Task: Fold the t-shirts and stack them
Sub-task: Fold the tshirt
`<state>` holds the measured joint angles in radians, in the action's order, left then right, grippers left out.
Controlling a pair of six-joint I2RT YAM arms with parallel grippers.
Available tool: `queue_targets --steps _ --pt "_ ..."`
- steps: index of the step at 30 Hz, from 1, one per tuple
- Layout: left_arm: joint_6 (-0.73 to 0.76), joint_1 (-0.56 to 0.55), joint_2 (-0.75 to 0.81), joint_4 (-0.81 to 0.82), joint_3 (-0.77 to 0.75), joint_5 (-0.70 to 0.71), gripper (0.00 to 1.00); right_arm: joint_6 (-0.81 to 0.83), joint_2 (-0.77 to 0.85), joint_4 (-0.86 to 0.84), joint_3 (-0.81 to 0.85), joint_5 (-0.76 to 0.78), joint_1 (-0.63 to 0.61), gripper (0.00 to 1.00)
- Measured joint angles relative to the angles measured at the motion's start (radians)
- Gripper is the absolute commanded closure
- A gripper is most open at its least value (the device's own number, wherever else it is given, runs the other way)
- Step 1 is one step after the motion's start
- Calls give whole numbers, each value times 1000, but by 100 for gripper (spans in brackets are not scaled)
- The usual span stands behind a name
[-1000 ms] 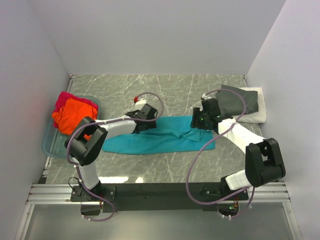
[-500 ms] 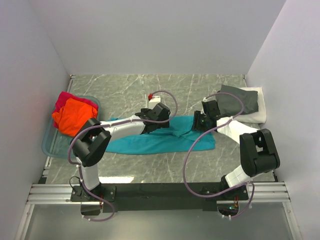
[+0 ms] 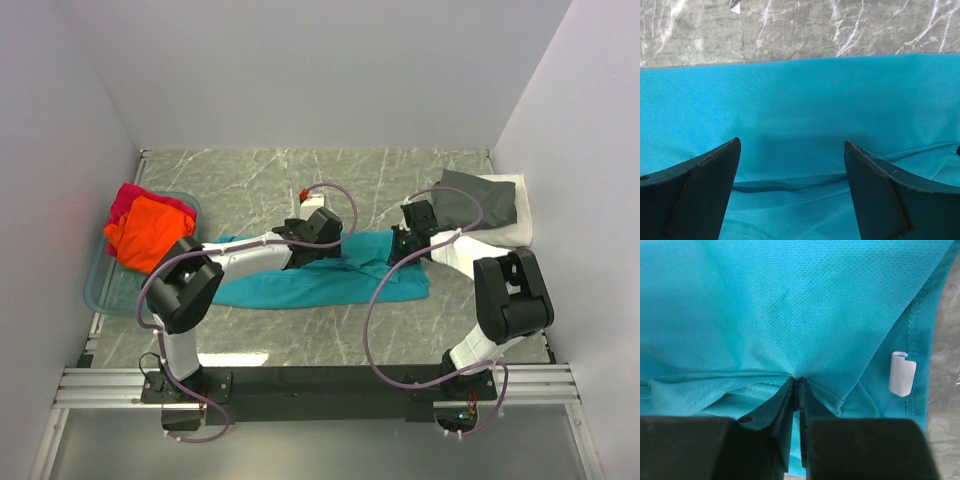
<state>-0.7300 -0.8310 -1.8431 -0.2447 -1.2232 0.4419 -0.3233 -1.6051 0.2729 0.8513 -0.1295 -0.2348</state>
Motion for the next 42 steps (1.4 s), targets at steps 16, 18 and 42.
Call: queue_targets --steps 16,18,42 --pt "0 -11 -63 18 -77 -55 10 -2 259 72 -54 5 -38 83" --pt "0 -16 -85 22 -105 -68 10 -2 260 87 -74 5 -50 80" --pt "14 -88 -124 129 -33 -172 11 -36 204 87 -108 33 29 46"
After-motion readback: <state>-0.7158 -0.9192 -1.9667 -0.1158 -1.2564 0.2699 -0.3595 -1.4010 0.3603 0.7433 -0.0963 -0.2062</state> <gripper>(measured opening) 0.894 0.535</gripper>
